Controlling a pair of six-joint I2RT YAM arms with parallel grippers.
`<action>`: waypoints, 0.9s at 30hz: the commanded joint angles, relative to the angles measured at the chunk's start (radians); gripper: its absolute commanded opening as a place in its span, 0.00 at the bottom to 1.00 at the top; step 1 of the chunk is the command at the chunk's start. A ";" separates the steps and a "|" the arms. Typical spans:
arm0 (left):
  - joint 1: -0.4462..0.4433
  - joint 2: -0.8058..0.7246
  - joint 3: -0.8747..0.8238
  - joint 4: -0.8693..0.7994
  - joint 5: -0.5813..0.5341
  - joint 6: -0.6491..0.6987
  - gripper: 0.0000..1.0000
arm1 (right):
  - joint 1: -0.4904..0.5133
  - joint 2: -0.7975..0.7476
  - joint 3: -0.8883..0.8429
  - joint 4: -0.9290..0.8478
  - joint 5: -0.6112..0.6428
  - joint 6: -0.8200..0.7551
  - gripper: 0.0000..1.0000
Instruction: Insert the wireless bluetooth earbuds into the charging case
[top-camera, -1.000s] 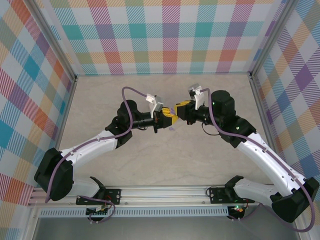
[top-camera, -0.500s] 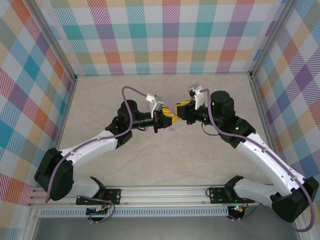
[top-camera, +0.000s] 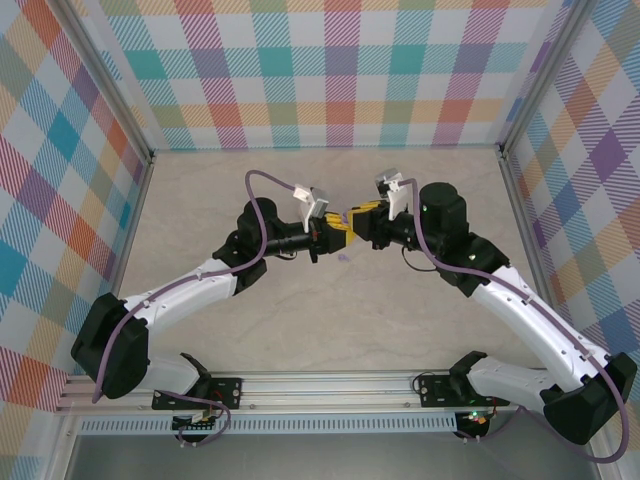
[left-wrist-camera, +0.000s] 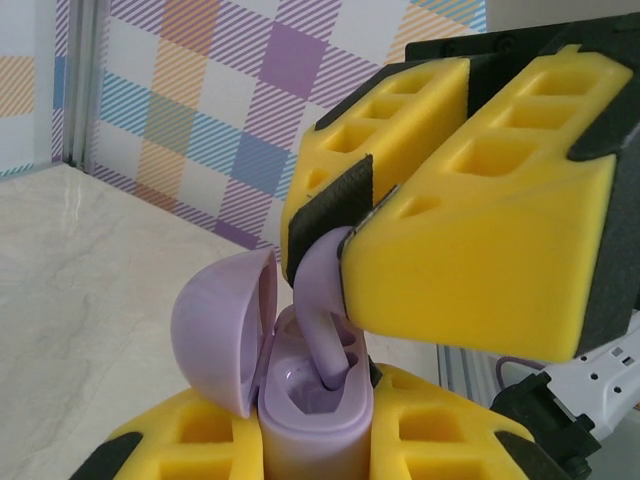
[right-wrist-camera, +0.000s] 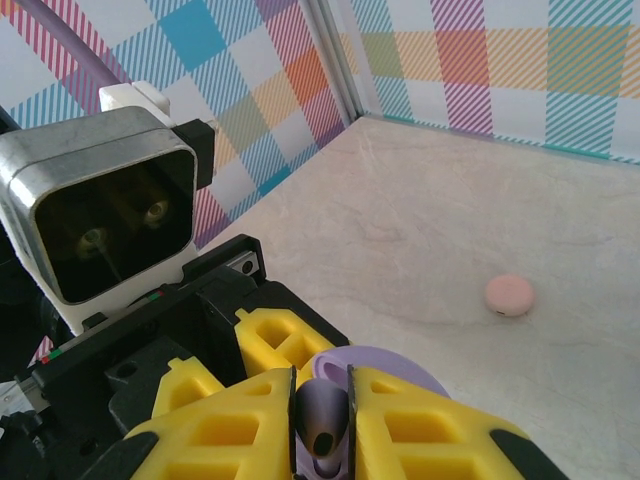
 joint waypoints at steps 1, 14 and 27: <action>-0.013 0.002 0.041 0.029 -0.028 -0.009 0.07 | 0.010 0.004 -0.012 -0.010 -0.006 -0.022 0.21; -0.013 -0.012 0.042 -0.034 -0.057 0.070 0.05 | 0.011 -0.004 -0.003 -0.083 -0.036 -0.033 0.23; -0.013 -0.005 0.067 -0.070 -0.021 0.137 0.05 | 0.010 0.001 0.027 -0.140 -0.034 -0.029 0.47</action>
